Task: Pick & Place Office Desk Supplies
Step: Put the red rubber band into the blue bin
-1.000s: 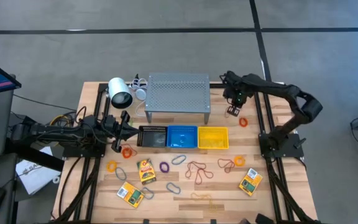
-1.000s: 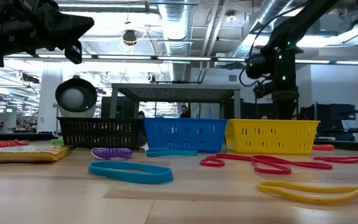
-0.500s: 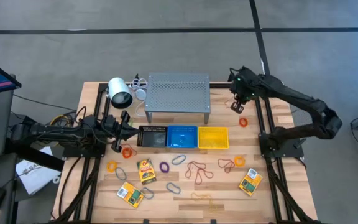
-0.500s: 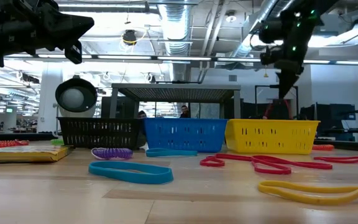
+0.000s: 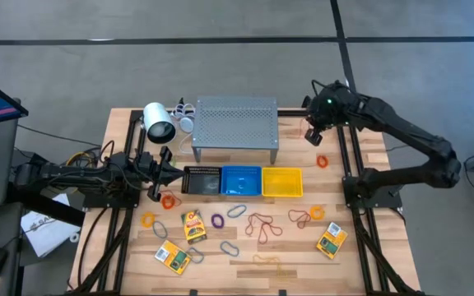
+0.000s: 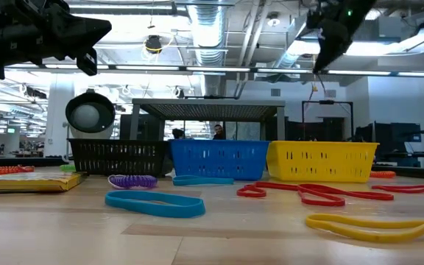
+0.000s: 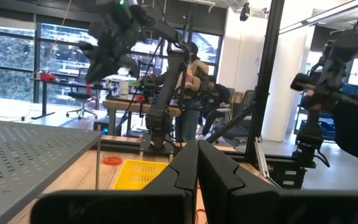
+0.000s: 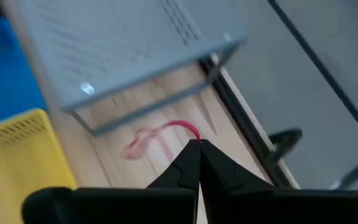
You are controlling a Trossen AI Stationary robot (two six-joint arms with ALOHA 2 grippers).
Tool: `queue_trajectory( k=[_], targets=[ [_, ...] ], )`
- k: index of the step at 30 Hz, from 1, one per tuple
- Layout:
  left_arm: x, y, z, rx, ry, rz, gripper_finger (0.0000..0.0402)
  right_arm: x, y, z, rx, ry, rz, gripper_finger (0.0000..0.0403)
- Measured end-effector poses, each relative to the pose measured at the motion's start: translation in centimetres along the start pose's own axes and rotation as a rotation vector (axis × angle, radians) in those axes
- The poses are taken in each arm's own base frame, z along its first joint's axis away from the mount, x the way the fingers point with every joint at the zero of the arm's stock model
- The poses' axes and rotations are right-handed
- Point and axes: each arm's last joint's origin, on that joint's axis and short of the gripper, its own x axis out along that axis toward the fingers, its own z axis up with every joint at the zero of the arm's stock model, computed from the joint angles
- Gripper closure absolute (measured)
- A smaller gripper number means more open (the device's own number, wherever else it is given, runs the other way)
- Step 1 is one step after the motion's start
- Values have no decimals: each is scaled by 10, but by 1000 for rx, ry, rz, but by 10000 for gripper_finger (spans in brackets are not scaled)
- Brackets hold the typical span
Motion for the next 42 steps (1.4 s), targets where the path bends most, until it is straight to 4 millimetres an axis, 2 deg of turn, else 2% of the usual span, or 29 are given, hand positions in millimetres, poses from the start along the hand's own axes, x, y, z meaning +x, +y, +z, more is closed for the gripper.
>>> queue_trajectory(
  k=[9,15,21,27,31,36,42],
  targets=[
    [0,0,0,0,0,0,399,-25,20,28,-60,-216,119,403],
    [0,0,1,1,-8,-1,399,-32,37,39,-86,-343,225,403],
    [0,0,0,0,-2,0,399,-37,64,57,-143,-507,383,403],
    [6,1,0,-29,31,6,376,-19,94,71,-209,-543,460,403],
    [17,2,4,-37,65,12,333,2,112,78,-263,-523,473,403],
    [33,6,-1,-53,160,28,274,28,132,84,-304,-503,490,403],
    [60,10,-3,-66,240,44,226,48,151,89,-330,-520,527,403]
  ],
)
